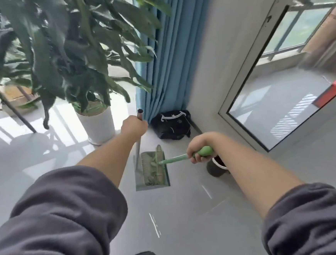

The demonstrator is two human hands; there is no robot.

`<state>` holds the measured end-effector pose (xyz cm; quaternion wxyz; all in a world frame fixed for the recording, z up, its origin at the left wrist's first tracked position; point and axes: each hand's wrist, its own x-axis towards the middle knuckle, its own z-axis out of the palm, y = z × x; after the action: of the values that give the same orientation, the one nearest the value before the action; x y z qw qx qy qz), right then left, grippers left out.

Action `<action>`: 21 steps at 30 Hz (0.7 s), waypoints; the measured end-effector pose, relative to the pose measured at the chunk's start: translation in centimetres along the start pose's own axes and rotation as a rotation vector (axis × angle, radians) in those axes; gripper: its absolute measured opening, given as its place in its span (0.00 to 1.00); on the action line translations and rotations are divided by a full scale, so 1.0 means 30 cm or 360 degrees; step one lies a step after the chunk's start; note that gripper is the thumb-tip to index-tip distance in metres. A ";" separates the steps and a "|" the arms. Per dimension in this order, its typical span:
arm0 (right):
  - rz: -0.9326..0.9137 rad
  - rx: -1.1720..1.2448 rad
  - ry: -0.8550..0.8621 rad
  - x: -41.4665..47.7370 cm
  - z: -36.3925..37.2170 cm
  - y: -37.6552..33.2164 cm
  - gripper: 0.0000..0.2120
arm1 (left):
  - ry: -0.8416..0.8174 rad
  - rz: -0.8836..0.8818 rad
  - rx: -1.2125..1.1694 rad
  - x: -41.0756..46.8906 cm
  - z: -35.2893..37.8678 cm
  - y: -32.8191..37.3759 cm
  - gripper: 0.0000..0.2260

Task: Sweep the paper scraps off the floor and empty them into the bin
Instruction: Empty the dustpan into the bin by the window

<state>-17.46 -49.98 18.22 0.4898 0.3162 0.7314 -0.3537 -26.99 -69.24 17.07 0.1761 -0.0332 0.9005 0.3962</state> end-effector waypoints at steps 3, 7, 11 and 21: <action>-0.0038 -0.0012 0.0005 -0.005 -0.151 0.128 0.04 | 0.0029 0.0028 -0.0004 -0.032 0.155 0.145 0.13; -0.0023 0.0009 0.0011 -0.019 -0.391 0.269 0.05 | 0.0071 0.0074 -0.0036 -0.021 0.331 0.346 0.10; 0.0027 0.0058 0.0019 -0.034 -0.614 0.422 0.06 | 0.0071 0.0177 0.0014 0.021 0.481 0.530 0.07; 0.0060 0.0065 0.0264 -0.006 -1.016 0.783 0.03 | 0.0011 0.0318 -0.0105 -0.014 0.912 0.845 0.12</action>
<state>-13.42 -11.86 21.74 0.4275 0.3680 0.7561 -0.3318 -23.68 -32.08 17.94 0.1312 0.0497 0.8864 0.4411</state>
